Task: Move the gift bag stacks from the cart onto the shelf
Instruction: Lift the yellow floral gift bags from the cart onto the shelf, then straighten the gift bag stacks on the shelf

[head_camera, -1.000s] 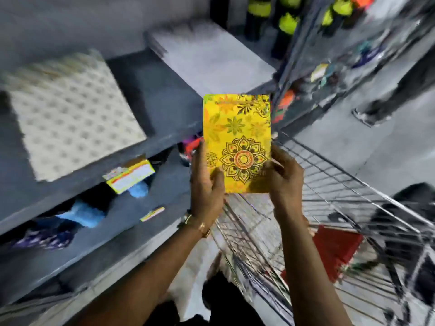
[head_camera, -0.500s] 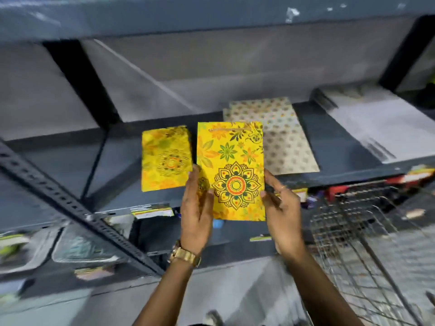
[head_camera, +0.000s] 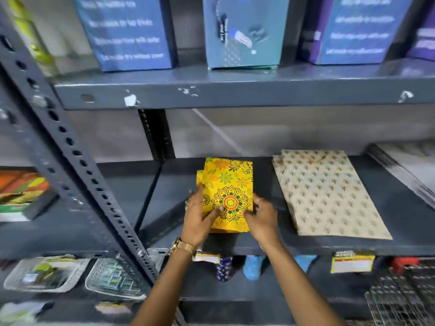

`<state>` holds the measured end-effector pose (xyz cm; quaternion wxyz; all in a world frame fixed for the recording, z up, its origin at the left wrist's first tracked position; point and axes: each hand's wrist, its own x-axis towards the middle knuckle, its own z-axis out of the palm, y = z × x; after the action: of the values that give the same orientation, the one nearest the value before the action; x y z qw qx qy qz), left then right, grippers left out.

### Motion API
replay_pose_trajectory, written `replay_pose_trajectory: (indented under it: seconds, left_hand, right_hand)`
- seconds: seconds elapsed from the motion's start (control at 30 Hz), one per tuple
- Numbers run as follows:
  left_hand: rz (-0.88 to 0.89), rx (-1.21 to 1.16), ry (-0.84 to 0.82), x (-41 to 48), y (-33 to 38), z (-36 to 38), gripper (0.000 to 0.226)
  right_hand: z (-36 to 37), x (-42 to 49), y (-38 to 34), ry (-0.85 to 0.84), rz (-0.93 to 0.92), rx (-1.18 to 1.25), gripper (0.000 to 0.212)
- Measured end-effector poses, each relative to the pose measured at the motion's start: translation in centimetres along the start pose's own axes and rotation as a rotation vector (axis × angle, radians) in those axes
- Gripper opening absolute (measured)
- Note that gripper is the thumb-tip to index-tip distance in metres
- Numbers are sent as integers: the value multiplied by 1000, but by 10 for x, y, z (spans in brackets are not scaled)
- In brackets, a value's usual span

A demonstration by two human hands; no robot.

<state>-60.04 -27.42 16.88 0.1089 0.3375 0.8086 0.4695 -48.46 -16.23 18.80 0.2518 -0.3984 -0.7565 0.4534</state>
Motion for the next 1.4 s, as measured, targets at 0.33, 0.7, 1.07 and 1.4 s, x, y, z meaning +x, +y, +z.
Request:
replay_pose_trajectory:
  seconds: [0.33, 0.7, 1.07, 1.4]
  left_hand:
    - [-75, 212, -196, 4, -16, -19, 129]
    - [-213, 672, -195, -1, -5, -16, 59]
    - [-252, 677, -145, -5, 2, -24, 42]
    - [-213, 695, -40, -32, 59, 16, 131]
  right_hand:
    - [-4, -4, -17, -311, 48, -260, 85]
    - [23, -4, -28, -273, -7, -812, 56]
    - [14, -10, -24, -251, -22, -756, 50]
    - [-49, -10, -11, -290, -47, -577, 112]
